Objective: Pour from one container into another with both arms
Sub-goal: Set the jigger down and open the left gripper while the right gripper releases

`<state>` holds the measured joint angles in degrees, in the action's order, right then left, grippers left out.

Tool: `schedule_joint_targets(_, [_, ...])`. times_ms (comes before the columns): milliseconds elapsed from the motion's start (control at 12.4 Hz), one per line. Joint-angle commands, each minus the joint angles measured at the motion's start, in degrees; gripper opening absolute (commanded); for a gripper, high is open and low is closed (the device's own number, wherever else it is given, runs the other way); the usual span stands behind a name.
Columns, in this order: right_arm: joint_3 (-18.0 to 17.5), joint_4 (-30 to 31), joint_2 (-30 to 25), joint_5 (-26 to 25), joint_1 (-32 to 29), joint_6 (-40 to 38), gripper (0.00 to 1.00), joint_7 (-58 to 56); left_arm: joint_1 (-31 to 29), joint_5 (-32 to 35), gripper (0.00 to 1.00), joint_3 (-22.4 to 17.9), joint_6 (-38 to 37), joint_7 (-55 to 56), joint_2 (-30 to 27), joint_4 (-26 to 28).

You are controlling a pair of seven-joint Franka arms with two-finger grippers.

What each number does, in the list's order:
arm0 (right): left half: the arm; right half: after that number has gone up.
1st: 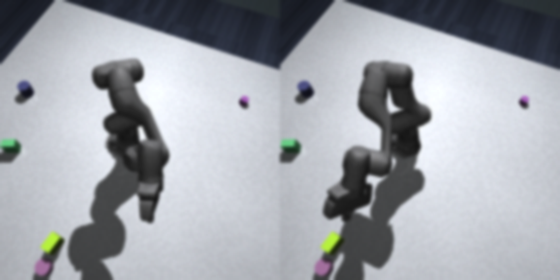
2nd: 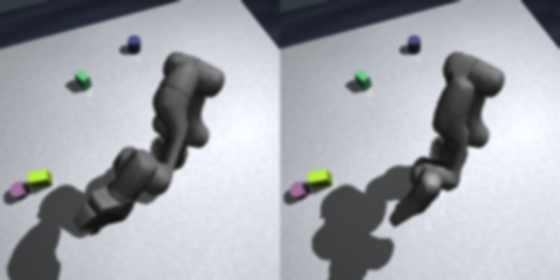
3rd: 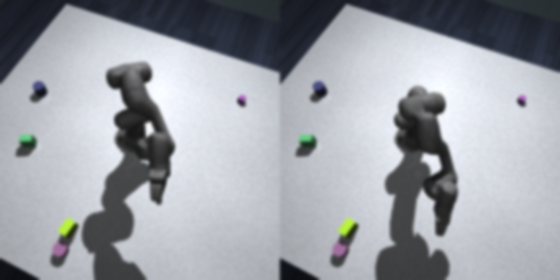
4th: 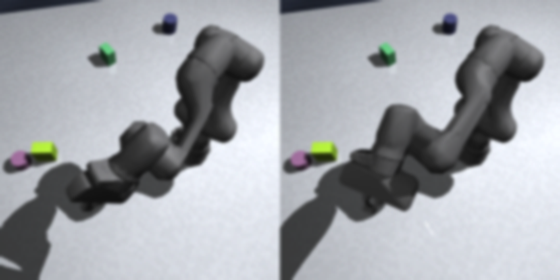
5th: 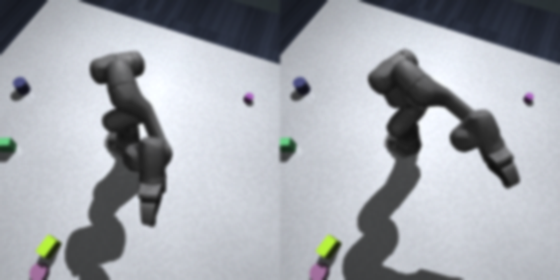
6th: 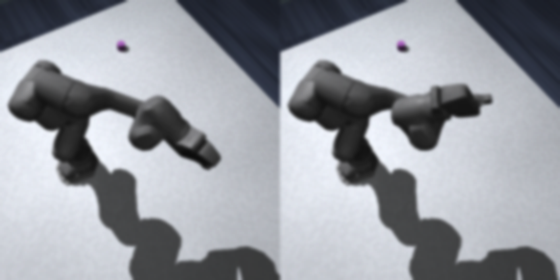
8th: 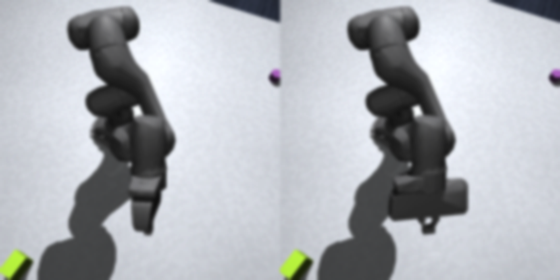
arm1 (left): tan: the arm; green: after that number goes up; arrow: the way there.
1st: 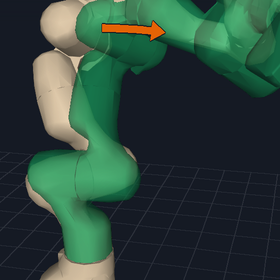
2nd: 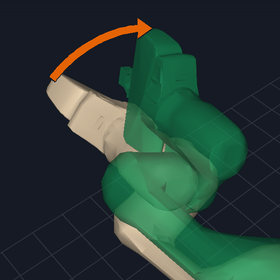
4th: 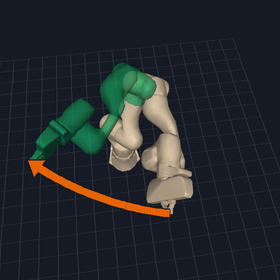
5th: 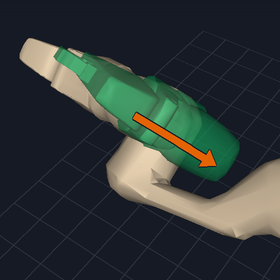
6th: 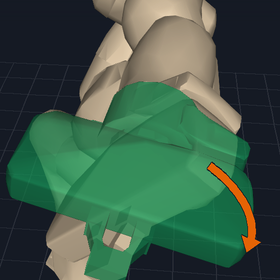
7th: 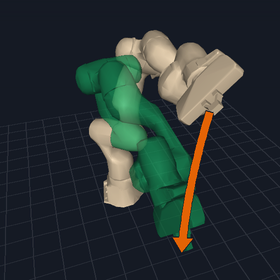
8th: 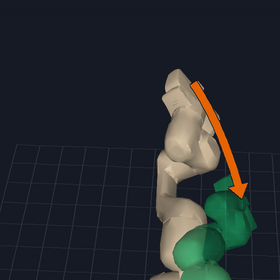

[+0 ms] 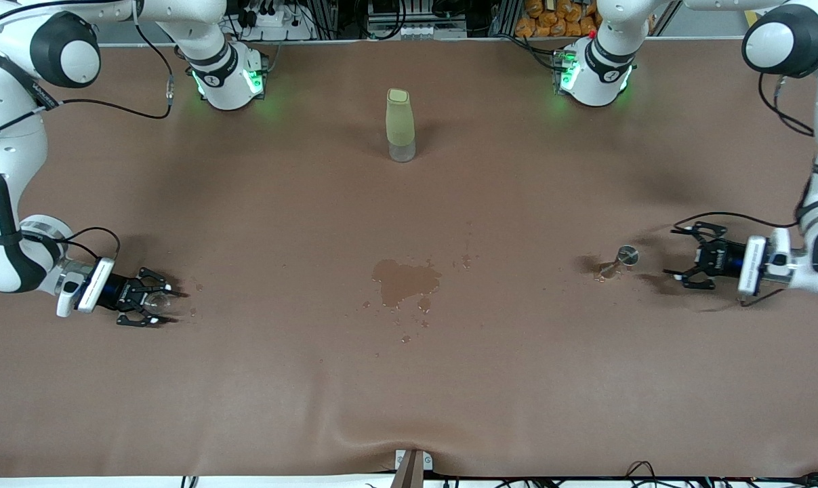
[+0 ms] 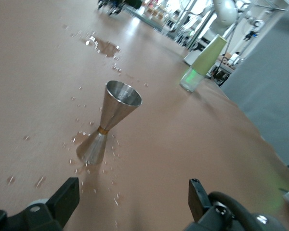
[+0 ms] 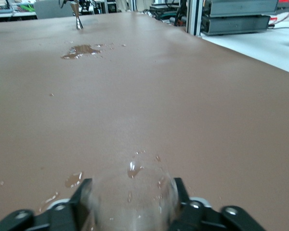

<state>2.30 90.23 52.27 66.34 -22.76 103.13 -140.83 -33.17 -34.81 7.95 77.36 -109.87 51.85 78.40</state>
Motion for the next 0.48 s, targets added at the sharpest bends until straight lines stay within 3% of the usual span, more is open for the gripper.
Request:
schedule_joint_targets(0, [-0.54, -1.54, -0.23, -0.06, -1.06, -2.84, 1.0, 2.92, 0.3, 3.78, 1.0, 0.31, -0.81, 11.56, -4.63, -1.05])
schedule_joint_targets(402, [-0.54, -5.67, -3.13, -3.75, -0.79, -5.39, 1.0, 10.3, 5.39, 9.93, 1.0, 0.83, -0.72, 38.28, -18.16, -1.24])
